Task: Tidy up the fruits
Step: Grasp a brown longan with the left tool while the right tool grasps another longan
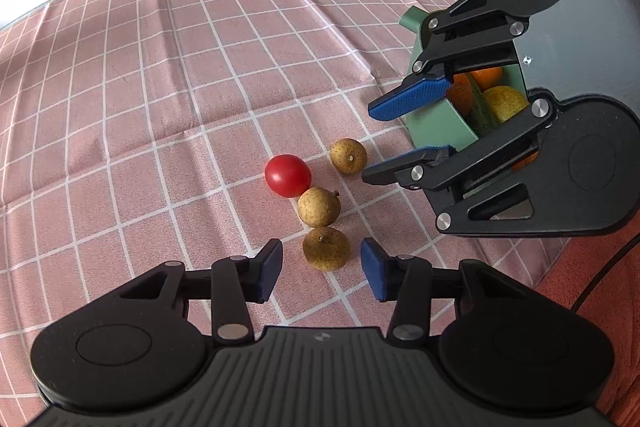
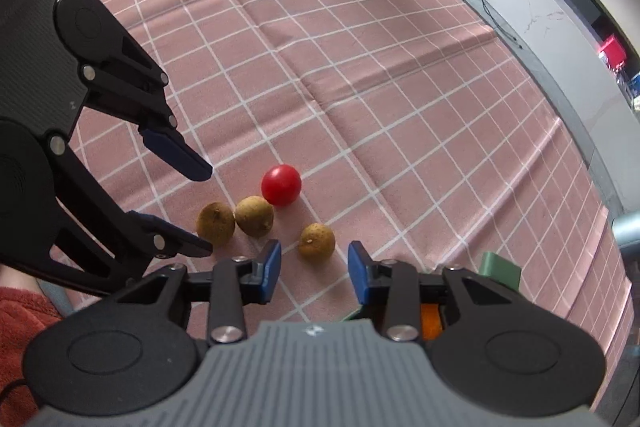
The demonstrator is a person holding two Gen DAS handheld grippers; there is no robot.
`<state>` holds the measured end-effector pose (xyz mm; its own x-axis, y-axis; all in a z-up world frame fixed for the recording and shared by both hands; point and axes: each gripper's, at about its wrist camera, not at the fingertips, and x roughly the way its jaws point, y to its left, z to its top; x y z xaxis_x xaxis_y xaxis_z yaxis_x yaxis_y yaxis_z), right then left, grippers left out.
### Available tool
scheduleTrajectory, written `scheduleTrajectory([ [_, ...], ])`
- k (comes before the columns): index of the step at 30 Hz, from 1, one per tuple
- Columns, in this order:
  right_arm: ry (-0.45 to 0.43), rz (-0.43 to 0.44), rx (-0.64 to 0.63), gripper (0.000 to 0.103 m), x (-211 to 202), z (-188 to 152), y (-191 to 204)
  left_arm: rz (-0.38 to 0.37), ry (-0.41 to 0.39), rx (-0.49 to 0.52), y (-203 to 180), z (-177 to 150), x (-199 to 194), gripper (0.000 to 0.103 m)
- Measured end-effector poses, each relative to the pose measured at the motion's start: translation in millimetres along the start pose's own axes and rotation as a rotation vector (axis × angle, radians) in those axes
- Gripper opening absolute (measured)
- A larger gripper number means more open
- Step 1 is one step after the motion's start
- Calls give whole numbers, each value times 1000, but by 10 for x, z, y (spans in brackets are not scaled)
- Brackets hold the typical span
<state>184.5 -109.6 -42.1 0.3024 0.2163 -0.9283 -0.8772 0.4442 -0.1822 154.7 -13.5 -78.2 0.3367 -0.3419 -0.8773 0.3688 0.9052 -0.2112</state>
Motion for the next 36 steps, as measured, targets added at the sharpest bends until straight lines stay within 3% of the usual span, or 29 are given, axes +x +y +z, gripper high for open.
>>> scheduleTrajectory([
  [2,13,21,-14,25,46,26,-16,-9,11,1,-1,5,39,46],
  [4,21,29,-44,24,84,45,-9,-9,21,-3,3,8,76,39],
  [10,58,37,-108,24,210,95,13,-29,36,3,9,19,115,30],
  [29,121,-14,-156,19,412,175,42,-9,4,-37,157,-2,-156,30],
  [36,59,-18,-101,19,130,168,155,42,-40,-70,106,-65,-401,30],
])
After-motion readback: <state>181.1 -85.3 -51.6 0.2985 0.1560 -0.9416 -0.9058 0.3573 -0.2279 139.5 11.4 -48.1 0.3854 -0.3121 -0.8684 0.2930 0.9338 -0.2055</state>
